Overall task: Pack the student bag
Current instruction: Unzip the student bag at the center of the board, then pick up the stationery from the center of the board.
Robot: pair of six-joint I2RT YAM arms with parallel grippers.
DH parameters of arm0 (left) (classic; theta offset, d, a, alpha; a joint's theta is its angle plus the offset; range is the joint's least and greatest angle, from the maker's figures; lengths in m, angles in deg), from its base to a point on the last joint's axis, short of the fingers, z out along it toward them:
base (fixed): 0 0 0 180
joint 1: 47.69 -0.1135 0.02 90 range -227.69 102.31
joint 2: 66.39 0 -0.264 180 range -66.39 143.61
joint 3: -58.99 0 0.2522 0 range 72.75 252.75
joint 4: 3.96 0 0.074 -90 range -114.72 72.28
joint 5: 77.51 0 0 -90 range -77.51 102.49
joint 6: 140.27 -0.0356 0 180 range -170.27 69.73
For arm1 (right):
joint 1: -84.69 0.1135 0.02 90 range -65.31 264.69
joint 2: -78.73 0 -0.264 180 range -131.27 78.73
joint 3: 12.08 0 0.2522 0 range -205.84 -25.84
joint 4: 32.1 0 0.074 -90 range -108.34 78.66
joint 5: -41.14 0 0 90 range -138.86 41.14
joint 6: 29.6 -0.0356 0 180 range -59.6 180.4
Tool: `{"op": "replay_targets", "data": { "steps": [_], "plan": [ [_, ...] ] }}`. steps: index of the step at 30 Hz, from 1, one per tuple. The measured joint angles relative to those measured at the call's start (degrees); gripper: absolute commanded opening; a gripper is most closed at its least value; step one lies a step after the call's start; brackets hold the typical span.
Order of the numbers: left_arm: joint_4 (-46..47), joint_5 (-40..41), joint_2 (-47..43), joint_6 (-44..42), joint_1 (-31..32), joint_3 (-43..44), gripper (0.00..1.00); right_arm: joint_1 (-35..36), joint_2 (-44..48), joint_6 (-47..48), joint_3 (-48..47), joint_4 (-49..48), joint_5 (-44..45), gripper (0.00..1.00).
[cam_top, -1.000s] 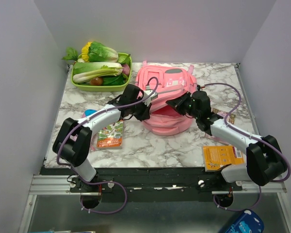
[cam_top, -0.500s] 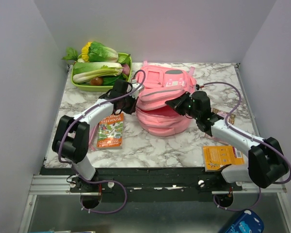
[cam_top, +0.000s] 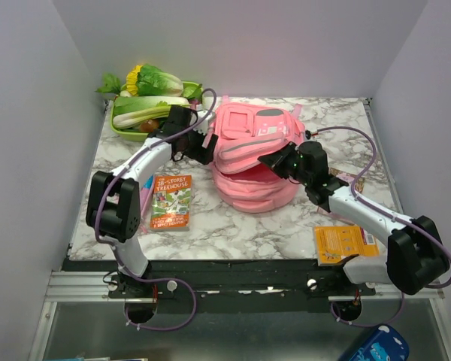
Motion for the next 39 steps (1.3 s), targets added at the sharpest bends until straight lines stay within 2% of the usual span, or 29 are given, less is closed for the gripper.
{"op": "replay_targets", "data": {
  "steps": [5,12,15,18,22,27,31,39],
  "plan": [
    [-4.4,-1.3,-6.0,-3.1,-6.3,-0.9,0.99,0.1,0.2,1.4,0.0,0.9,0.6,0.01],
    [-13.5,1.0,-22.4,-12.2,-20.6,-10.6,0.99,0.1,0.1,2.1,-0.1,0.9,0.8,0.01],
    [-16.0,1.9,-25.6,-15.1,-26.0,-13.5,0.99,0.1,0.0,2.3,-0.1,0.7,0.7,0.01],
    [-17.3,2.4,-26.6,-17.5,-34.5,-15.2,0.99,0.1,0.0,2.4,-0.1,0.7,0.7,0.01],
    [-19.0,-0.3,-23.1,-20.5,-43.3,-13.9,0.99,0.1,0.0,2.5,-0.1,0.7,0.6,0.01],
    [-26.6,-8.9,-5.8,-26.6,-49.3,-4.9,0.99,0.1,0.0,2.8,-0.1,0.7,-0.1,0.01],
    [-32.7,-14.0,5.1,-32.3,-50.1,-2.1,0.99,0.1,0.2,2.9,-0.1,0.7,-0.2,0.01],
    [-37.2,-18.6,7.6,-38.6,-50.1,-2.2,0.99,0.1,0.3,2.9,-0.1,0.7,-0.2,0.01]
  ]
}}
